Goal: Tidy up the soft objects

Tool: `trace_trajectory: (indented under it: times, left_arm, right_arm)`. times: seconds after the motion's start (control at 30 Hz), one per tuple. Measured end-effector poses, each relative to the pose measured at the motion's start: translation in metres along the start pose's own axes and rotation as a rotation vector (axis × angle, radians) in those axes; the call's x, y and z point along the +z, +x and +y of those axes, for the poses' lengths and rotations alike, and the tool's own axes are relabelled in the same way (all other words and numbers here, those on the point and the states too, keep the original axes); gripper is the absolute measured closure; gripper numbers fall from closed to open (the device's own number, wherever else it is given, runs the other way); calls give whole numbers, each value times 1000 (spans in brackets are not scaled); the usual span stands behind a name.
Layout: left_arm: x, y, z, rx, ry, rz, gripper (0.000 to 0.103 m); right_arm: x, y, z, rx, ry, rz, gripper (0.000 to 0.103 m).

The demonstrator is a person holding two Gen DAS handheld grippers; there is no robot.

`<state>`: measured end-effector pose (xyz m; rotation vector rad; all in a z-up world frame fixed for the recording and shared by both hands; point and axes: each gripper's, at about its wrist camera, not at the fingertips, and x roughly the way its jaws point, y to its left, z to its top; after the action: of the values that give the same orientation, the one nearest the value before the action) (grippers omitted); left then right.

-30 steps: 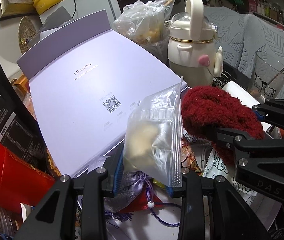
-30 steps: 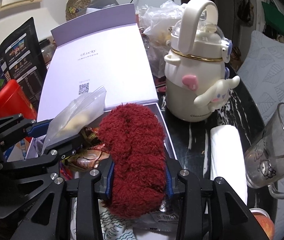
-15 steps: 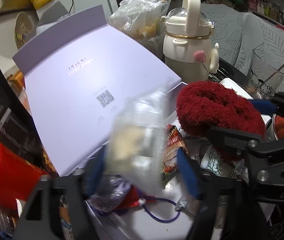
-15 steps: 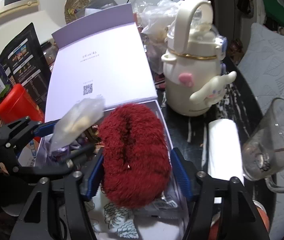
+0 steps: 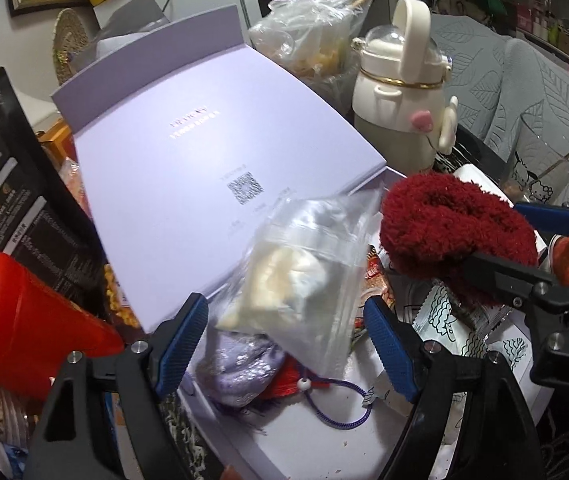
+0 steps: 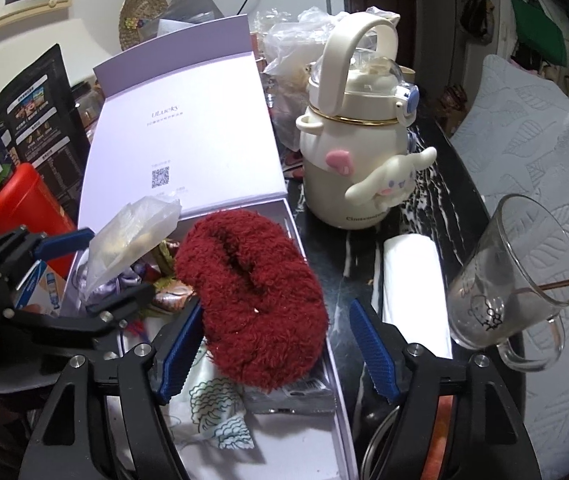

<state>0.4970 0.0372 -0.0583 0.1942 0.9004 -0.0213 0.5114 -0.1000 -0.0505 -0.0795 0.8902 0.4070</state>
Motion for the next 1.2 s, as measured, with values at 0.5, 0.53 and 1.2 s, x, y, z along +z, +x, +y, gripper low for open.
trace_trajectory:
  times: [0.5, 0.53, 1.2]
  left_arm:
    - [0, -61, 27, -11, -57, -107, 23]
    - [1, -65, 28, -11, -56, -116, 23]
    - [-8, -184, 43, -11, -79, -325, 23]
  right_arm:
    - [4, -43, 17, -30, -19, -65, 26]
    - [5, -47, 19, -31, -20, -71, 26]
    - [5, -176, 57, -79, -55, -342, 26]
